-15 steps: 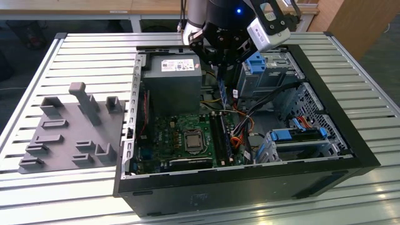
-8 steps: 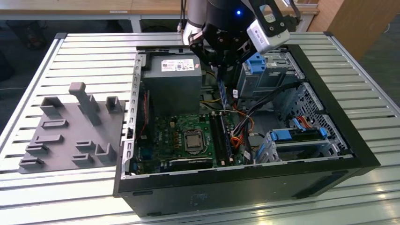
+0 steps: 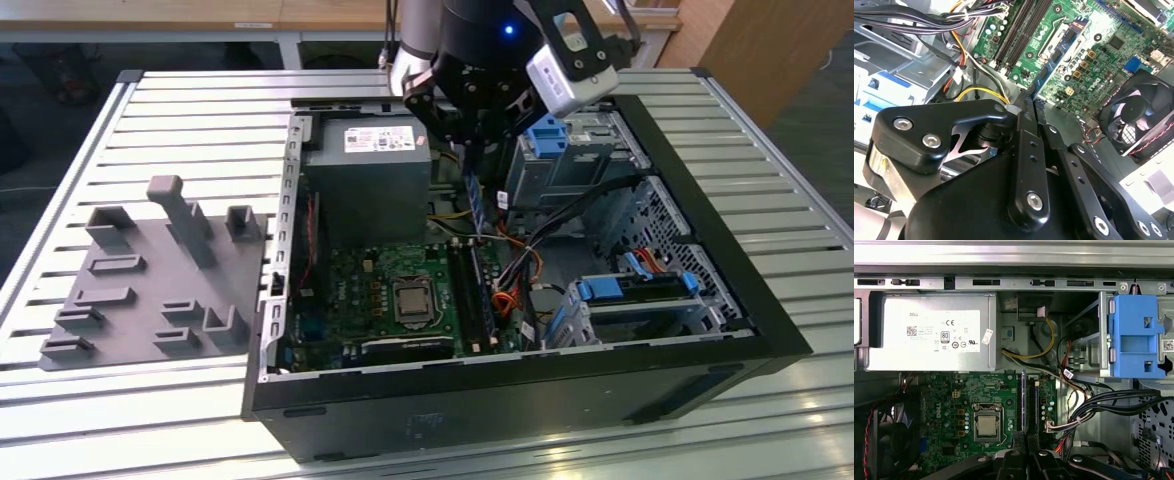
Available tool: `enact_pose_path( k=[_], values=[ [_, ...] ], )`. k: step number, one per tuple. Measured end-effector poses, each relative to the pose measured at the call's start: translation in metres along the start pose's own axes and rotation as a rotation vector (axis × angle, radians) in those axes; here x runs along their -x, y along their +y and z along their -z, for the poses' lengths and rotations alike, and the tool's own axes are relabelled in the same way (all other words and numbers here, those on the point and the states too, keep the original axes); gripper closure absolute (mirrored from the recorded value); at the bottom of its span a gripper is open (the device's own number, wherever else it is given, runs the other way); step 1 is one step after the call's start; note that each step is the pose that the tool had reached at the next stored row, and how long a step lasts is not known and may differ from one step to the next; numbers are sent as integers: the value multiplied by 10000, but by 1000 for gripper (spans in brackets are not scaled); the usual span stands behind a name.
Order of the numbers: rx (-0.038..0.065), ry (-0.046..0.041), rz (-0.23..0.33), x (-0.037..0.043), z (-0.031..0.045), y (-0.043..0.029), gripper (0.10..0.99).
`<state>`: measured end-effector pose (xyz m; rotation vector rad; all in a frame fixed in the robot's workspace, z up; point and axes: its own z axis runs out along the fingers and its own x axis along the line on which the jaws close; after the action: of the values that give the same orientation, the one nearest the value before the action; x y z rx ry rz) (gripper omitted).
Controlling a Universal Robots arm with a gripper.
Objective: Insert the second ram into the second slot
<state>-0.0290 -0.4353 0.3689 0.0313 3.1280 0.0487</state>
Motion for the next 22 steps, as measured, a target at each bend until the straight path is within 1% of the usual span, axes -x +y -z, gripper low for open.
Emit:
enact_pose_path(
  k=[4, 6, 22],
  values=[
    [-1, 0, 0, 0, -11, 0, 953],
    [0, 0, 0, -1, -52, -4, 953],
    [1, 0, 0, -1, -82, -16, 953]
  ],
)
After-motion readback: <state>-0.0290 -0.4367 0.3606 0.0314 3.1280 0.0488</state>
